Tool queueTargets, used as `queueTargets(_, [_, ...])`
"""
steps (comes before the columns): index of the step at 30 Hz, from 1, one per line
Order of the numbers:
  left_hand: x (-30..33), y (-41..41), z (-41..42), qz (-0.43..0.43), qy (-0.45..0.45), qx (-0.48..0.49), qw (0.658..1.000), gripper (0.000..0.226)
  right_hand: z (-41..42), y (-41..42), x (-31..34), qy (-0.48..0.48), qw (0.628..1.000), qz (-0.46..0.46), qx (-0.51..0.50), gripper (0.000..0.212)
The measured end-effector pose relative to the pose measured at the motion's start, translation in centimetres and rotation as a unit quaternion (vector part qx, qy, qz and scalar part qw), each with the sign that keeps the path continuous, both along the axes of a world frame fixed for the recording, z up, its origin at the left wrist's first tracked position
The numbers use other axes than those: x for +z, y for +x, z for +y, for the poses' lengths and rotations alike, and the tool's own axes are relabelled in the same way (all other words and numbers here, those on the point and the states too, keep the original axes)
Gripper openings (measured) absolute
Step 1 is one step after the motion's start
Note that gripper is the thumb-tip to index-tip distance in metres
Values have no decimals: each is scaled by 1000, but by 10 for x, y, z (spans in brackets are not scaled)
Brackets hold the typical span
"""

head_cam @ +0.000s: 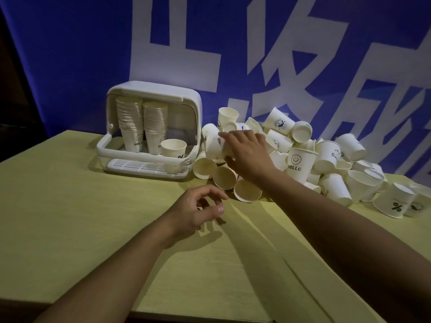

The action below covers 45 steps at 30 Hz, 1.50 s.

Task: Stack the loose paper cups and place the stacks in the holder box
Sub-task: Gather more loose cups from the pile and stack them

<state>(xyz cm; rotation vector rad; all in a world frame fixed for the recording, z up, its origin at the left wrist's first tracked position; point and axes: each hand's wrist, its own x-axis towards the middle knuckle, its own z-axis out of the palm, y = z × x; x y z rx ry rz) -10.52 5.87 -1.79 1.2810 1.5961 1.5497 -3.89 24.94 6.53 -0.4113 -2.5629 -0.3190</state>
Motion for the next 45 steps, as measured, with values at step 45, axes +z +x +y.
queueTargets(45, [-7,14,12,39,-19,78,996,87,-50,75,-60,-498,675,509,196,37])
